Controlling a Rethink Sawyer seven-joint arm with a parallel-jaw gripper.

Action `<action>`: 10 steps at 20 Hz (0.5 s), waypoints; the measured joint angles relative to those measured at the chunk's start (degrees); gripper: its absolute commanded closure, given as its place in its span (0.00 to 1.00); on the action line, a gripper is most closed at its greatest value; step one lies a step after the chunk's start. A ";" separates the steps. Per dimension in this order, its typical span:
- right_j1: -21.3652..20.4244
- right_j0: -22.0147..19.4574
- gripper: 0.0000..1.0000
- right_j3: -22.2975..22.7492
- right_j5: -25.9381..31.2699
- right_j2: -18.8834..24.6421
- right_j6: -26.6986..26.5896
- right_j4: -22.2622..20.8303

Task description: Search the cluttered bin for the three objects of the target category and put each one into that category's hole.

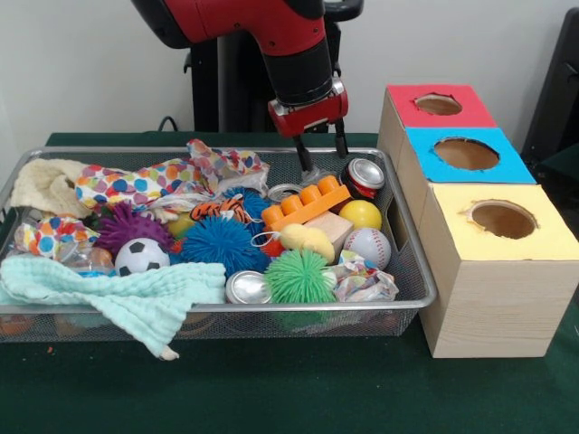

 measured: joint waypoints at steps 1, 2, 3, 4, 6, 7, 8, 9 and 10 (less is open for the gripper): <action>0.02 -0.06 0.00 0.00 0.00 0.00 0.00 -0.29; 0.03 -0.08 0.00 -0.01 0.00 0.00 0.00 -0.34; 0.03 -0.11 0.00 0.00 0.00 0.00 0.00 -0.43; 0.03 -0.14 0.00 0.00 0.00 0.00 0.00 -0.53; 0.03 -0.18 0.00 0.00 0.00 -0.01 0.00 -0.53; 0.03 -0.21 0.00 0.00 0.00 -0.01 0.00 -0.53; 0.03 -0.23 0.00 0.00 0.00 0.00 0.00 -0.53; 0.04 -0.24 0.00 0.00 0.00 0.00 0.00 -0.53; 0.04 -0.25 0.00 0.00 0.00 0.00 0.00 -0.53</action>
